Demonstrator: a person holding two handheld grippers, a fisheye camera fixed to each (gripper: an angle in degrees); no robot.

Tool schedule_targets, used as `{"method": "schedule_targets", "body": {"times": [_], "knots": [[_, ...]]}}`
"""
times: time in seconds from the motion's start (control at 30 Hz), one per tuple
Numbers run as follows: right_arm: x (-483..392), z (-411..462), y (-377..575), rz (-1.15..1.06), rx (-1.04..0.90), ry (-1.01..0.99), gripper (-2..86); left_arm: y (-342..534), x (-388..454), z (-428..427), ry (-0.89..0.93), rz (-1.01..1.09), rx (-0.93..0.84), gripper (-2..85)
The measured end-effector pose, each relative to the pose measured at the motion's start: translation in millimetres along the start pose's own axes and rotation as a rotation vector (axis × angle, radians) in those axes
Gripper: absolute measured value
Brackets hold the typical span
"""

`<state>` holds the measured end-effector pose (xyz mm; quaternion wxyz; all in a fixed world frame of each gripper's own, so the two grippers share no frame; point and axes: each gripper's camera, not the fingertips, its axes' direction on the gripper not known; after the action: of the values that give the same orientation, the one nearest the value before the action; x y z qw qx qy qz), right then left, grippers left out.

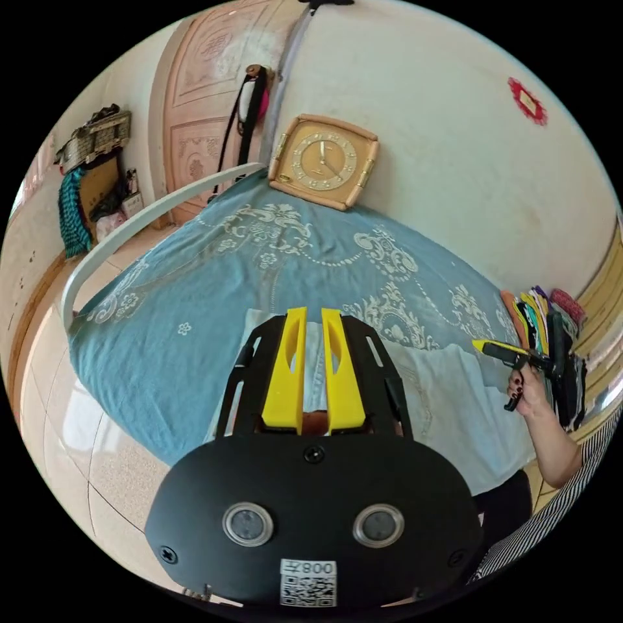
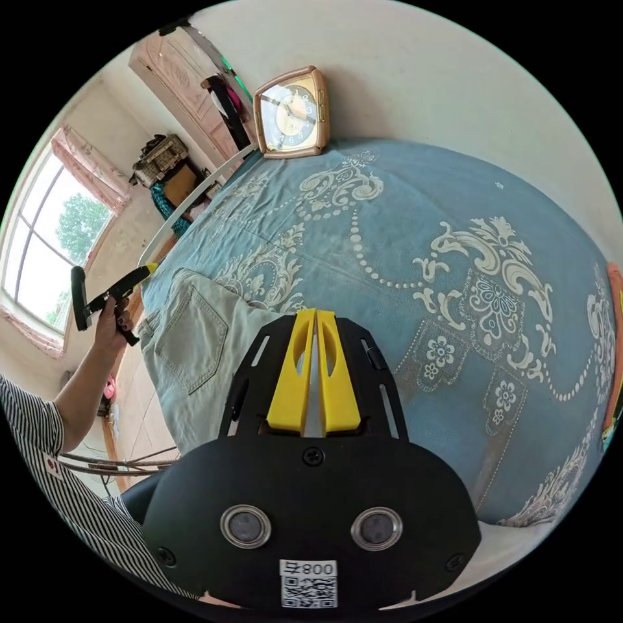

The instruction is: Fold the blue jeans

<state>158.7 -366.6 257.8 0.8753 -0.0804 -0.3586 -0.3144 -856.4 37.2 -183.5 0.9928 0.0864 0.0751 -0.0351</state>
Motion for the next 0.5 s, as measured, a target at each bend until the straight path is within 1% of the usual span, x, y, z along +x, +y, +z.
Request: {"method": "schedule_targets", "body": {"times": [0.07,0.13,0.17,0.27,0.4,0.47,0.5], "knots": [[-21,8,6,-0.072,-0.038,0.057,0.1,3,33,30,-0.019,0.108,-0.113,2.8],[-41,36,13,-0.152,-0.147,0.143,0.1,6,49,57,-0.062,0.150,-0.210,2.5],[-44,44,16,-0.160,-0.178,0.158,0.1,7,54,66,-0.084,0.136,-0.218,2.4],[-50,49,27,-0.185,-0.136,0.196,0.0,1,64,72,-0.078,0.165,-0.239,2.0],[-45,43,27,-0.161,-0.181,0.129,0.1,-8,73,73,-0.025,0.150,-0.267,1.1],[-39,30,27,-0.128,-0.178,0.085,0.1,-11,89,59,0.012,0.151,-0.189,0.6],[-36,14,31,-0.106,-0.125,0.073,0.2,-12,95,56,0.025,0.159,-0.174,0.5]]}}
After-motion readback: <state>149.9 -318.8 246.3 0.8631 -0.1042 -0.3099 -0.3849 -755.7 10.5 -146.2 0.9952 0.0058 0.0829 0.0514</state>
